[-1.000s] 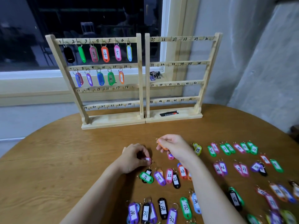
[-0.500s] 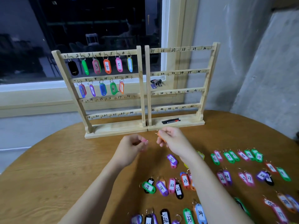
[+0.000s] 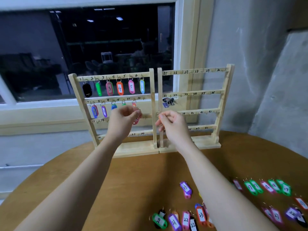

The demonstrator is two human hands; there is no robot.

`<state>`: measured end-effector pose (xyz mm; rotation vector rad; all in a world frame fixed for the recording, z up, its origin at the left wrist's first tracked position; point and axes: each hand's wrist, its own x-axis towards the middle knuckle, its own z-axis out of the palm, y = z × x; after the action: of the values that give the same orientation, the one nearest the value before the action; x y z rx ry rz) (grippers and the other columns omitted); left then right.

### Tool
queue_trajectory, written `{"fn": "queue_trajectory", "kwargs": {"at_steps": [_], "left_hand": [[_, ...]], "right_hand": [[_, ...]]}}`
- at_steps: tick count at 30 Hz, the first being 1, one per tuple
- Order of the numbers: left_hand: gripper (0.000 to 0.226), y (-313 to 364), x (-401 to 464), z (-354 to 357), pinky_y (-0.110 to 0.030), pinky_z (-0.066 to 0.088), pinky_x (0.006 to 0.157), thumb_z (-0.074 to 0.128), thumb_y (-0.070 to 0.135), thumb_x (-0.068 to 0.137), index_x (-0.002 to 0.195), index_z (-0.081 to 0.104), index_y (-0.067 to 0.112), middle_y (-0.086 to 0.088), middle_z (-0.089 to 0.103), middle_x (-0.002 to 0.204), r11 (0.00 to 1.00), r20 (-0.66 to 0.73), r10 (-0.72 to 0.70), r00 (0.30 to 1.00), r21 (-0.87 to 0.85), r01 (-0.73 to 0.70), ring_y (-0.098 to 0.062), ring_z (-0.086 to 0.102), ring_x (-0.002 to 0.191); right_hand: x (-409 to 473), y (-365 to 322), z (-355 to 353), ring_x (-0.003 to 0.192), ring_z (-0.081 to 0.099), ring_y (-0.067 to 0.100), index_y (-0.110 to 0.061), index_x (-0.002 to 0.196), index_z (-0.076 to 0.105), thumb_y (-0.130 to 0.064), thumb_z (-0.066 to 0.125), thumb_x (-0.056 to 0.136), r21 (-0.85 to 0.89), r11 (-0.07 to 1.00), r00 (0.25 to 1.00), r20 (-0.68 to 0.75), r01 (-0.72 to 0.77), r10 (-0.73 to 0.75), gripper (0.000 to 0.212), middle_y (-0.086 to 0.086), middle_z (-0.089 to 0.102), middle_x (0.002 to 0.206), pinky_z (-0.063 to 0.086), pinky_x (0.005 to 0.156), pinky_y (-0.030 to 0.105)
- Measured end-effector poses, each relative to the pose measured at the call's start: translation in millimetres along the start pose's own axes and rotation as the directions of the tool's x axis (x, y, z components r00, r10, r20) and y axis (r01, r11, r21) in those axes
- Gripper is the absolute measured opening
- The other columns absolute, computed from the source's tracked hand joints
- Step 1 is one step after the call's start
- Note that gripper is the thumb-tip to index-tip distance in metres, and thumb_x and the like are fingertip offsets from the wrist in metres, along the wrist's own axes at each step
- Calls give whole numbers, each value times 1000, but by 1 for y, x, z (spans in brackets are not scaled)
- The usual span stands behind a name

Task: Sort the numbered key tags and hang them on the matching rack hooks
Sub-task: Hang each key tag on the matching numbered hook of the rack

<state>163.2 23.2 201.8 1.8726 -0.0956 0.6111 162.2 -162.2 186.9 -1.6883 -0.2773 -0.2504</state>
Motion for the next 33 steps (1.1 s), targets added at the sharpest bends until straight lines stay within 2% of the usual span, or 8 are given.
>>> {"fn": "queue_trajectory", "kwargs": {"at_steps": [6,10,14,18,22,27,31,33], "left_hand": [[9,7,19,-5,-33,50,58,67,4,92,83,70,3,-14,69,68,982,8,99,995,159,-99,-16,57,57],[11,13,29,-7,-19,52,57,69,8,93,102,62,9,-1,73,77,969,-41,145,989,206,-134,-13,65,65],[12,11,44,-10,-19,53,62,73,13,92,103,68,14,8,72,81,943,-67,185,980,294,-158,-5,67,70],[15,6,54,-8,-24,58,74,73,15,91,106,73,12,6,73,87,910,-36,195,980,381,-167,-6,69,79],[13,3,59,0,-31,60,70,72,14,90,103,74,12,6,72,77,891,-31,179,983,428,-149,-7,66,67],[10,2,61,14,-27,59,66,69,12,94,103,73,12,4,72,74,907,-44,136,990,407,-107,-8,68,64],[12,0,64,24,-17,54,59,67,13,95,104,74,12,7,71,75,917,-70,123,990,389,-86,-2,66,59],[11,0,65,28,-22,56,60,66,14,95,102,75,13,7,72,76,920,-76,120,990,383,-82,-3,66,58]], "right_hand": [[35,-8,26,61,63,14,-13,95,67,-18,54,104,28,1000,1000,-14,3,-3,16,1,73,78,58,69,34],[56,-12,42,59,63,14,-12,97,67,-20,54,105,54,998,1000,-26,10,-9,17,2,73,81,59,68,37],[75,-9,54,62,64,17,-8,103,67,-18,55,105,107,993,999,-18,-48,50,16,3,74,84,60,70,41],[90,1,66,76,74,25,-20,96,69,-27,59,103,59,994,995,-41,-92,94,14,-1,75,89,62,77,53],[94,6,68,78,73,29,-18,89,67,-25,58,103,16,996,994,-69,-86,87,18,0,76,80,61,76,48],[94,18,68,59,67,14,-17,96,71,-23,56,104,-16,997,996,-33,-78,77,18,2,75,84,61,66,38],[95,20,66,57,68,18,-17,96,72,-22,55,104,1,997,997,-23,-76,76,19,4,75,79,62,62,40],[95,22,64,56,67,19,-17,92,72,-22,56,104,18,997,997,-12,-76,76,21,4,74,76,61,56,38]]}}
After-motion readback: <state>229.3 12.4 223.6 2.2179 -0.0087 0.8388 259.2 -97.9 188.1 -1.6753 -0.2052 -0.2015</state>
